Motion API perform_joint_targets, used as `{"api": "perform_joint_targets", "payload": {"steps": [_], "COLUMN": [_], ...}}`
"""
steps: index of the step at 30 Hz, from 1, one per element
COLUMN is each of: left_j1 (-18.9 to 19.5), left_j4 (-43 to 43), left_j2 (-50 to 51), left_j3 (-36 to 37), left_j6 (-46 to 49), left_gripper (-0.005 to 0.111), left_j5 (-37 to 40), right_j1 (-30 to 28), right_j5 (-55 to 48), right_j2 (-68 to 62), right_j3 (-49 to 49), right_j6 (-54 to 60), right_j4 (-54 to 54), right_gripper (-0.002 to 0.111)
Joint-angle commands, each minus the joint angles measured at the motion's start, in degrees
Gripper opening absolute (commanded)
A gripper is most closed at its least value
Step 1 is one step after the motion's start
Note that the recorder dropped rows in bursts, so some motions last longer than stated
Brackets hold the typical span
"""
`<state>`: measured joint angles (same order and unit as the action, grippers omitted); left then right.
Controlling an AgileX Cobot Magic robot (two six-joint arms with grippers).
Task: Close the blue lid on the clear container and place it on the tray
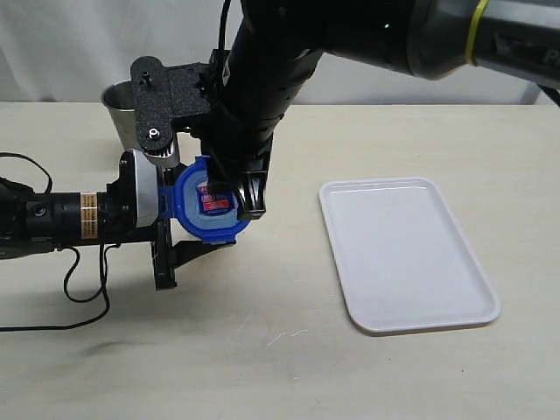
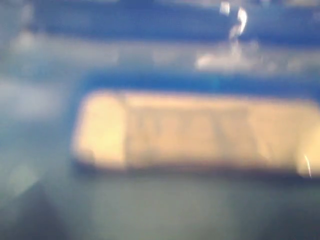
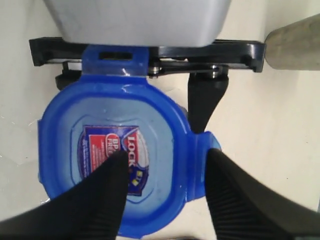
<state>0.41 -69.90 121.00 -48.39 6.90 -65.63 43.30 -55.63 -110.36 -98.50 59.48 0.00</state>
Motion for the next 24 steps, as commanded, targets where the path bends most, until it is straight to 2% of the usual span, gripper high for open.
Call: {"api": "perform_joint_targets", "payload": {"steps": [1,4,10,15,21,24], "left_j1": [-0.4,-0.4,-0.4,-0.4,-0.4,-0.4], "left_j4": [0.6,0.4,-0.1,-1.8,-1.9,-0.7], "left_j2": [-0.9,-0.9,-0.9,-0.9,-0.9,-0.9], "left_j3": [-0.4,-0.4,-0.4,-0.4,-0.4,-0.4], "left_j6": [-0.5,-0.5,-0.5,-0.5,2.7,6.1], "left_gripper": [0.0,0.0,0.0,0.0,0.0,0.0], "left_j5": [-4.3,-4.3,-4.3,-4.3,-4.3,-4.3], "right_j1": [-0.1,-0.1,-0.1,-0.1,-2.8,-5.1], "right_j5": [1.0,1.7,-2.6,-0.8,-4.6,-10.8], "right_j2": [0.1,0.1,-0.5,-0.9,-0.9,-0.9], "right_j3": [0.5,0.5,0.5,0.3,-6.4,-10.4], "right_j6": [-0.4,-0.9,-2.8,-3.9,-10.4,-11.7], "right_j4": [0.8,0.4,2.0,2.4,3.4,10.7], "right_gripper": [0.056,0.062,0.061,0.059,0.059,0.056]}}
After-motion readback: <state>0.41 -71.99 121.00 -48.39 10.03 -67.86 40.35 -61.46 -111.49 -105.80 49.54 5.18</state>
